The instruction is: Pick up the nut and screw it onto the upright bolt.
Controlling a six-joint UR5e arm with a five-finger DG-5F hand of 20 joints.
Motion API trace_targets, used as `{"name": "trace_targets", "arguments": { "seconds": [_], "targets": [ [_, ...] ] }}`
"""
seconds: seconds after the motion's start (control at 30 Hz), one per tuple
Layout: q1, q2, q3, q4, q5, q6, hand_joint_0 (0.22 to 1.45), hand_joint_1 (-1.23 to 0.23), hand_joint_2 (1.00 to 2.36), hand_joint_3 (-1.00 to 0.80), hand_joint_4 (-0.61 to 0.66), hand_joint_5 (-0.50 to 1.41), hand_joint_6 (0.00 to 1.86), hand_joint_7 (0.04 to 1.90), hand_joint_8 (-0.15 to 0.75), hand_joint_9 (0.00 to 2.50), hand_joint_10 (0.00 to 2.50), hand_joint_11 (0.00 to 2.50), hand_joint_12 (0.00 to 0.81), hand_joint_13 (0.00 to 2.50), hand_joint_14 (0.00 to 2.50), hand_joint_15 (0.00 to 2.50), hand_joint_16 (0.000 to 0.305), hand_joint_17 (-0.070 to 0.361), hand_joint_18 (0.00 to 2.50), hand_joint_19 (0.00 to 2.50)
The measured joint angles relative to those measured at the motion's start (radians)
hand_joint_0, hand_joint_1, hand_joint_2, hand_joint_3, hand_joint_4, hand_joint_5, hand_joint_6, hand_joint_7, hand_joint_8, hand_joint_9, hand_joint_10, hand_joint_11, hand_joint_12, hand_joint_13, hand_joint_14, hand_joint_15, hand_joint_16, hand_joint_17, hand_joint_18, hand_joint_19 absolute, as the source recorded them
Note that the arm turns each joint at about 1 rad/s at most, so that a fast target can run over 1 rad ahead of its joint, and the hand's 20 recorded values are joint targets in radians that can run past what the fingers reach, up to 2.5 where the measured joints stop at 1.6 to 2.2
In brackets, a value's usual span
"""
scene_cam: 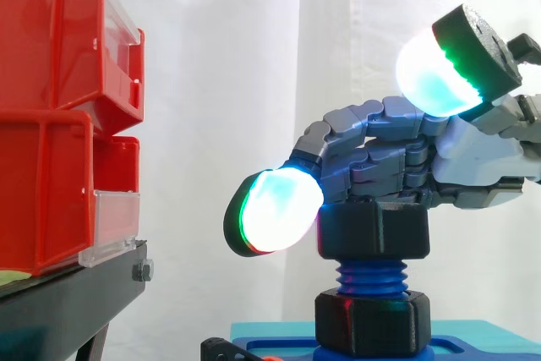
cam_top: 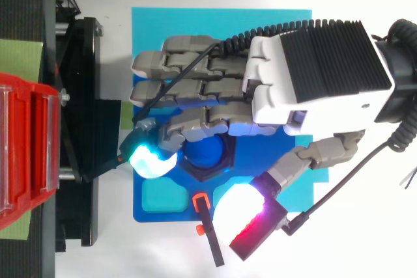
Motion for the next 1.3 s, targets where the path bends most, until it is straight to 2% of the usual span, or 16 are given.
{"name": "trace_targets", "arguments": {
  "seconds": [0.27, 0.5, 0.7, 1.0, 1.17, 1.3],
  "targets": [
    [-0.016, 0.0, 0.0, 0.005, -0.008, -0.014, 0.46, -0.14, 1.0, -0.5, 0.16, -0.2, 0.5, 0.7, 0.217, 0.16, 0.0, 0.0, 0.301, 0.0, 0.0, 0.0, 0.037, 0.084, 0.0, 0.0],
    [-0.039, 0.0, -0.002, 0.007, -0.026, -0.038, 0.46, -0.17, 1.0, -0.5, 0.19, -0.18, 0.5, 0.74, 0.234, 0.23, 0.0, 0.0, 0.293, 0.06, 0.0, 0.0, 0.035, 0.079, 0.0, 0.0],
    [-0.066, 0.0, -0.014, 0.009, -0.049, -0.052, 0.47, -0.19, 1.0, -0.5, 0.22, -0.17, 0.5, 0.77, 0.242, 0.28, 0.0, 0.0, 0.285, 0.1, 0.0, 0.0, 0.033, 0.075, 0.0, 0.0],
    [-0.087, 0.0, -0.017, 0.012, -0.069, -0.053, 0.48, -0.2, 1.0, -0.5, 0.27, -0.14, 0.5, 0.85, 0.252, 0.34, 0.0, 0.0, 0.277, 0.16, 0.0, 0.0, 0.032, 0.071, 0.0, 0.0],
    [-0.093, 0.0, -0.017, 0.017, -0.075, -0.053, 0.47, -0.21, 1.0, -0.5, 0.21, -0.16, 0.5, 0.75, 0.238, 0.33, 0.0, 0.0, 0.282, 0.14, 0.0, 0.0, 0.032, 0.071, 0.0, 0.0],
    [-0.097, 0.0, -0.017, 0.026, -0.083, -0.052, 0.45, -0.18, 1.0, -0.5, 0.14, -0.21, 0.5, 0.63, 0.204, 0.16, 0.0, 0.0, 0.301, 0.0, 0.0, 0.0, 0.037, 0.082, 0.0, 0.0]
  ]
}}
